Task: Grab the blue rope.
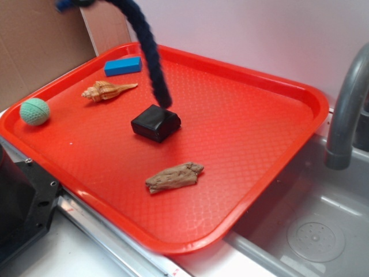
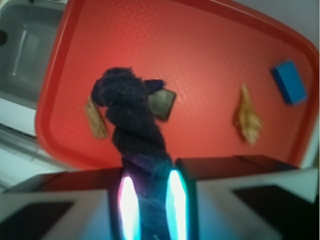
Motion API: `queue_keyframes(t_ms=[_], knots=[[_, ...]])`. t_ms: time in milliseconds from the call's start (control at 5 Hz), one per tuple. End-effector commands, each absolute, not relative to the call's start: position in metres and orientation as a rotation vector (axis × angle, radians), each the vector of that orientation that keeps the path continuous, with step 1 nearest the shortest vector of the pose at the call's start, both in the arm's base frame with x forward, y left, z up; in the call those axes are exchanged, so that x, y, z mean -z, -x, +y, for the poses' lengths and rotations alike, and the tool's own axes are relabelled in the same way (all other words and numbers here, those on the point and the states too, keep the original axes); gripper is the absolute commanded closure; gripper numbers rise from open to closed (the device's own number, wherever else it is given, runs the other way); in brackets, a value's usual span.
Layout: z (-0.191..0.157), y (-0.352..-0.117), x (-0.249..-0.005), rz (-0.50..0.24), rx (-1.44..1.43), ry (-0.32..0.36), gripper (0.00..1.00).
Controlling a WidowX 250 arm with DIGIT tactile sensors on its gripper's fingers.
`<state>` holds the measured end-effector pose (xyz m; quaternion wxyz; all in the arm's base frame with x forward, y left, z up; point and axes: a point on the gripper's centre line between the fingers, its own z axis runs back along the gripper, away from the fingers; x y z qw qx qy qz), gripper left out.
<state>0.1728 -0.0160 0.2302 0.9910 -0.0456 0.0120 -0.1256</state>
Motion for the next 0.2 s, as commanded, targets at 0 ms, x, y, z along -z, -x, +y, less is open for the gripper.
queue_keyframes(t_ms=[0], knots=[[-0.0198,-0.1806,-0.2841,-0.024,0.086,0.121,1.00]])
